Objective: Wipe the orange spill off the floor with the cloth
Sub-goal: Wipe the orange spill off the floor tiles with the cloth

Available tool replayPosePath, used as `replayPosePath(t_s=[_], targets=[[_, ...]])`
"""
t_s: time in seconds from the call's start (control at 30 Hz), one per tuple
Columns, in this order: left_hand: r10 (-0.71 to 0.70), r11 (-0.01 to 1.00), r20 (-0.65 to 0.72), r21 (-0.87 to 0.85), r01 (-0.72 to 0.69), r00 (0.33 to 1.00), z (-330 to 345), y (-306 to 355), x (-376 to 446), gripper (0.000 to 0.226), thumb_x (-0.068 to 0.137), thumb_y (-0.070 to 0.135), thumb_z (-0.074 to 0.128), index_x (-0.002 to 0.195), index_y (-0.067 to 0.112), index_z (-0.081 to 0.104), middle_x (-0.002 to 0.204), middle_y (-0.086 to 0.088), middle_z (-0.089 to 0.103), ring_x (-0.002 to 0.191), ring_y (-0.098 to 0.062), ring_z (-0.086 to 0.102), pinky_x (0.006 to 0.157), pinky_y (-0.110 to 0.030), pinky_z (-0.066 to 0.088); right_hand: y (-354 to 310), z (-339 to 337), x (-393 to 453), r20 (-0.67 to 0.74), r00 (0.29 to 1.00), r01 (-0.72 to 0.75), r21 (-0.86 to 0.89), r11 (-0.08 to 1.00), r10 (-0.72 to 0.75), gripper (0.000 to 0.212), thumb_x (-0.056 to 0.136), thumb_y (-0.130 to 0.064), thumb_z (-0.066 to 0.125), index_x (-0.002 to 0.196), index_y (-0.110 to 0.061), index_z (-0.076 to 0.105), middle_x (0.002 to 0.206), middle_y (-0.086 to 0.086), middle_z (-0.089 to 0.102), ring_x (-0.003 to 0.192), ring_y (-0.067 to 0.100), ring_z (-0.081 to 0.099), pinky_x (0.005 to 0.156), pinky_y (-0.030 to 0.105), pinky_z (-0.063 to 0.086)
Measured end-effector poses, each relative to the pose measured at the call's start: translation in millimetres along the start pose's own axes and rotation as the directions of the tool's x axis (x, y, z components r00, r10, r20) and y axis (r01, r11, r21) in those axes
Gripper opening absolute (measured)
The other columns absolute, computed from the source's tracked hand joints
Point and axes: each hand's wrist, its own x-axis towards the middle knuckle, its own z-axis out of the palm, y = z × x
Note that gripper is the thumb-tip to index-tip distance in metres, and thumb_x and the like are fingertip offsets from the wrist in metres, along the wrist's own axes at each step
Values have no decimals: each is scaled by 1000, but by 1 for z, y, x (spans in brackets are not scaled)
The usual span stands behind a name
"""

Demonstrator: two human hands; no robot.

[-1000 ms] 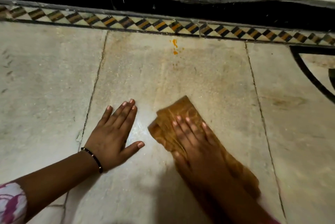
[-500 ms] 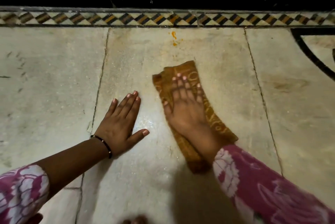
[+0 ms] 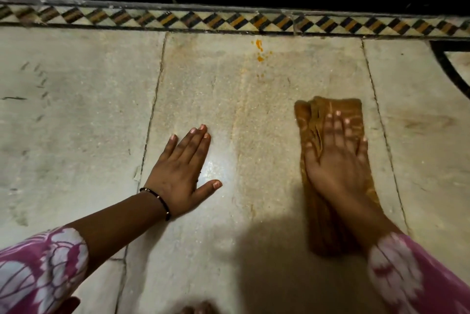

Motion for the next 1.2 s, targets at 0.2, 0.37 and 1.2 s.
replayPosePath(t_s=[0.2,0.37,1.2], targets=[[-4,1000,13,30,4,1000,1,2,0,88,89,69,14,150,5,8,158,-11,4,146,-24,4,116,-44,3,-82,4,29,37,950,311,9,950,-311,69,95,-49,20,150,-14,-5,159,6,-7,145,20,-9,116,47,-7],[-1,1000,14,23,1,1000,-1,-1,1,88,88,71,17,151,9,10,158,-9,5,145,-23,6,116,-43,4,-84,18,-50,-8,809,588,21,809,-588,63,95,-44,31,149,-14,21,156,6,20,144,19,15,116,48,11],[13,1000,31,-12,-13,999,-10,-2,2,92,84,73,15,150,9,11,157,-7,4,145,-20,6,117,-43,9,-10,13,-56,138,761,644,-45,764,-634,64,95,-50,24,150,-18,18,157,2,16,145,16,13,117,43,8]])
